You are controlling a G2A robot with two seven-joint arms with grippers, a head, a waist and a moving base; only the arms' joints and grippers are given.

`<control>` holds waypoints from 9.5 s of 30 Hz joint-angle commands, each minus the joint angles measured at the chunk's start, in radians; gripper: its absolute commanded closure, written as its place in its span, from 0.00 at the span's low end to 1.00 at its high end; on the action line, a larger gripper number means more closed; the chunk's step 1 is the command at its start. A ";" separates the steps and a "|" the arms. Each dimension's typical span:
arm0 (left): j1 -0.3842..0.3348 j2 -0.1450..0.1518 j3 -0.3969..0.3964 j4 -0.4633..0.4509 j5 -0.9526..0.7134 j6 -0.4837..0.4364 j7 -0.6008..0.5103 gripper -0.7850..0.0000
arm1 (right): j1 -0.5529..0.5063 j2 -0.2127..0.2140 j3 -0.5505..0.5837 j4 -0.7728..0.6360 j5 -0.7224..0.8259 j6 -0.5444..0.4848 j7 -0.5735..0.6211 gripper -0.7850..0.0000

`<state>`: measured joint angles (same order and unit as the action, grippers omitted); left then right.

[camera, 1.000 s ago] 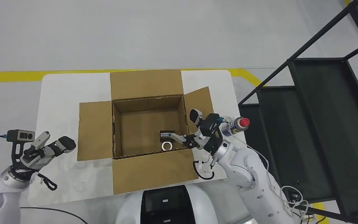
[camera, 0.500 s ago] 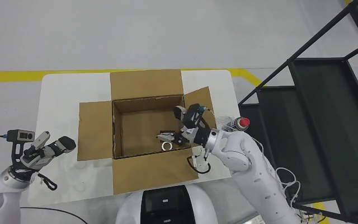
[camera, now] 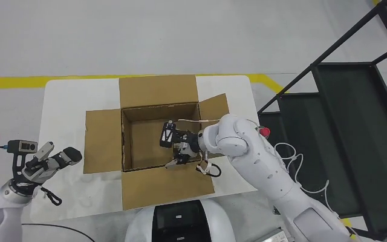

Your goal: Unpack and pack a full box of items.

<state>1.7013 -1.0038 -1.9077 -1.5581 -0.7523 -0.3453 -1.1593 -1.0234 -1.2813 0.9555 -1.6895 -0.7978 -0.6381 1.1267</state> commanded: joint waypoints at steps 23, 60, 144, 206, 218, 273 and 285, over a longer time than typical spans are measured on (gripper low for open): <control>0.000 0.000 0.000 0.000 0.000 0.000 0.000 0.00 | 0.037 0.000 -0.020 0.038 -0.034 0.033 -0.041 0.00; 0.000 0.000 0.000 0.000 0.000 0.000 0.000 0.00 | 0.336 -0.128 -0.415 0.472 -0.269 0.118 0.009 0.21; 0.000 0.000 0.000 0.000 0.000 0.000 0.000 0.00 | 0.207 -0.120 -0.296 0.158 -0.487 0.205 0.019 1.00; 0.000 0.000 0.000 0.000 0.000 0.000 0.000 0.00 | -0.504 0.046 0.493 -0.555 -0.486 0.094 -0.525 1.00; 0.000 0.000 0.000 0.000 0.000 0.000 0.000 0.00 | -0.504 0.046 0.493 -0.555 -0.486 0.094 -0.525 1.00; 0.000 0.000 0.000 0.000 0.000 0.000 0.000 0.00 | -0.504 0.046 0.493 -0.555 -0.486 0.094 -0.525 1.00; 0.000 0.000 0.000 0.000 0.000 0.000 0.000 0.00 | -0.504 0.046 0.493 -0.555 -0.486 0.094 -0.525 1.00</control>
<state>1.7013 -1.0038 -1.9077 -1.5581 -0.7523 -0.3453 -1.1593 -1.5274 -1.2355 1.4485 -2.2446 -1.2842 -0.5445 0.6015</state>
